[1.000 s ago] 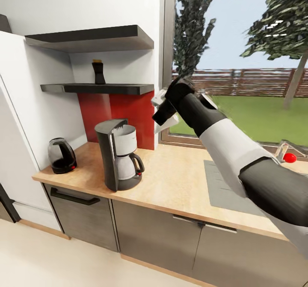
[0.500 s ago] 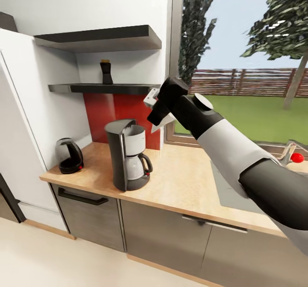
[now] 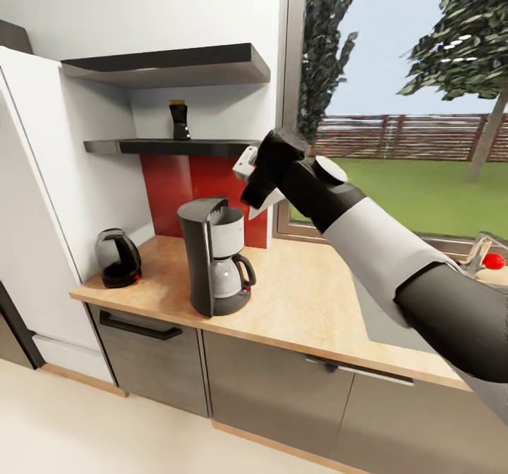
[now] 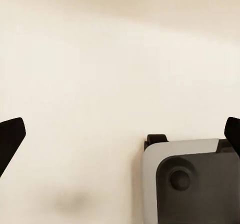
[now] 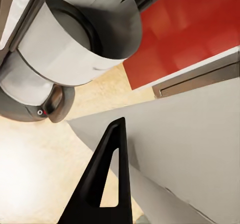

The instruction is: Set up a coffee station on the kitchen countertop: keep the coffee maker on the countertop, move the bottle of coffee from the kitchen shelf to the counter next to the coffee maker, place a paper coffee filter on top of the coffee maker, put the saucer next to the coffee maker with the coffee cup on the saucer, and place the electric kettle next to the coffee maker.

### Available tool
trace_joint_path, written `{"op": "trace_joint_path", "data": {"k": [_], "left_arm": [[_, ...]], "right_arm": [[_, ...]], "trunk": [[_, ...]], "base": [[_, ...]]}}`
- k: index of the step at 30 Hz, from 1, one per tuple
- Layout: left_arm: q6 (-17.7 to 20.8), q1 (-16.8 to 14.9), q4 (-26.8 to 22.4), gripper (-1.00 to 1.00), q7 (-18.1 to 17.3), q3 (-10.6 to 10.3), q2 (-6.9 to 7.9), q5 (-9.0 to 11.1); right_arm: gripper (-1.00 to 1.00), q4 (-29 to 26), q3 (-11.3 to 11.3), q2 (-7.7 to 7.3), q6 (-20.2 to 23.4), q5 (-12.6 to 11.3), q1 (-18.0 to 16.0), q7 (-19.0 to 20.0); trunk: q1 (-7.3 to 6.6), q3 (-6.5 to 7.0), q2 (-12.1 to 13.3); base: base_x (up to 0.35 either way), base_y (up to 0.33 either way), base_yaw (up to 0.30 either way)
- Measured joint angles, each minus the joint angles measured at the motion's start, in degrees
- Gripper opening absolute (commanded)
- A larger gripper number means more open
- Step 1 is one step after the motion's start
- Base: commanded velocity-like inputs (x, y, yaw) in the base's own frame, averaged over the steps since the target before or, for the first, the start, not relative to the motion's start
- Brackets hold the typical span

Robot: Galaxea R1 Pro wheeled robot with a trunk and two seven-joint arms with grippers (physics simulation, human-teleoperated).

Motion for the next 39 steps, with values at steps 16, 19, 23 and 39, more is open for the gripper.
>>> {"op": "trace_joint_path", "data": {"k": [16, 19, 23, 39], "left_arm": [[0.0, 0.0, 0.0, 1.0, -0.1, 0.0, 0.01, 0.1], [0.0, 0.0, 0.0, 1.0, -0.1, 0.0, 0.01, 0.1], [0.0, 0.0, 0.0, 1.0, -0.1, 0.0, 0.01, 0.1], [-0.1, 0.0, 0.0, 1.0, 0.1, 0.0, -0.01, 0.1]], "right_arm": [[-1.0, -0.1, 3.4, 0.0, 0.0, 0.0, 0.0, 0.0], [-1.0, -0.1, 3.4, -0.01, 0.0, 0.0, 0.0, 0.0], [-1.0, -0.1, 3.4, -0.02, 0.0, 0.0, 0.0, 0.0], [-1.0, -0.1, 3.4, 0.0, 0.0, 0.0, 0.0, 0.0]], "trunk": [[0.0, 1.4, 0.0], [0.0, 1.67, 0.0], [-0.01, 2.03, 0.0], [0.0, 3.44, 0.0]], "base": [[0.0, 0.0, 0.0], [0.0, 0.083, 0.0], [0.0, 0.203, 0.0], [0.0, 0.143, 0.0]]}}
